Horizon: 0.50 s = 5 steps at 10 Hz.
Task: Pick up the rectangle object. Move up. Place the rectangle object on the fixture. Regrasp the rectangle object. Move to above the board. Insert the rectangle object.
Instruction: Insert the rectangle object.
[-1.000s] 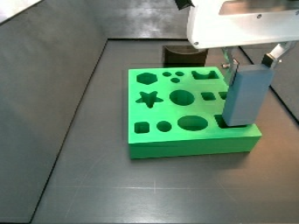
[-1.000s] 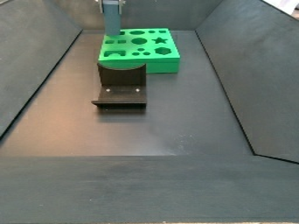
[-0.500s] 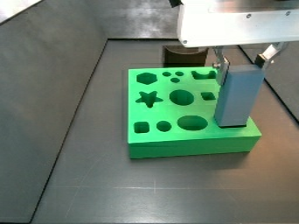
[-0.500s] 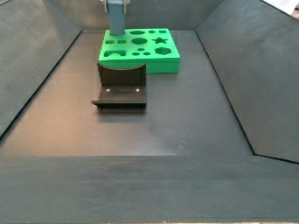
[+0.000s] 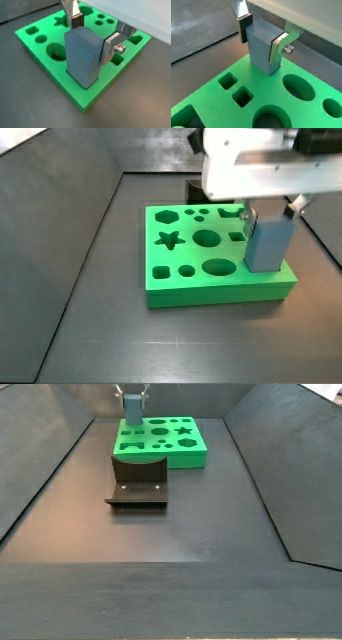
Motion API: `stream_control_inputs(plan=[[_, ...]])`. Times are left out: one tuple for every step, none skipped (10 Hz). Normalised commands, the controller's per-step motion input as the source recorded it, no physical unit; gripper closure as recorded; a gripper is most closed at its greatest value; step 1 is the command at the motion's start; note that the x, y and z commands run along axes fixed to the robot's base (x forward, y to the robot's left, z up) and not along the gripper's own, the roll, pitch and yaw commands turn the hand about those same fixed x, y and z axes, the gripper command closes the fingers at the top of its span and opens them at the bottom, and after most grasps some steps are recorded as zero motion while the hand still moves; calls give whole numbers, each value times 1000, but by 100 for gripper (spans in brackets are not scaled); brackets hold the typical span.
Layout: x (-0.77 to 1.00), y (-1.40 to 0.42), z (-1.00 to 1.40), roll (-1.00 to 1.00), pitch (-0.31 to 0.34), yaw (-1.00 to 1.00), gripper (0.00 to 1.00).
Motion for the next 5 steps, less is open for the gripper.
stream_control_inputs(plan=[[91, -534, -783, 184, -139, 163, 100], [437, -323, -951, 60, -90, 277, 100], [531, 0, -803, -83, -81, 403, 100], [0, -11, 23, 0, 33, 0, 100], [0, 0, 0, 0, 0, 0, 100]])
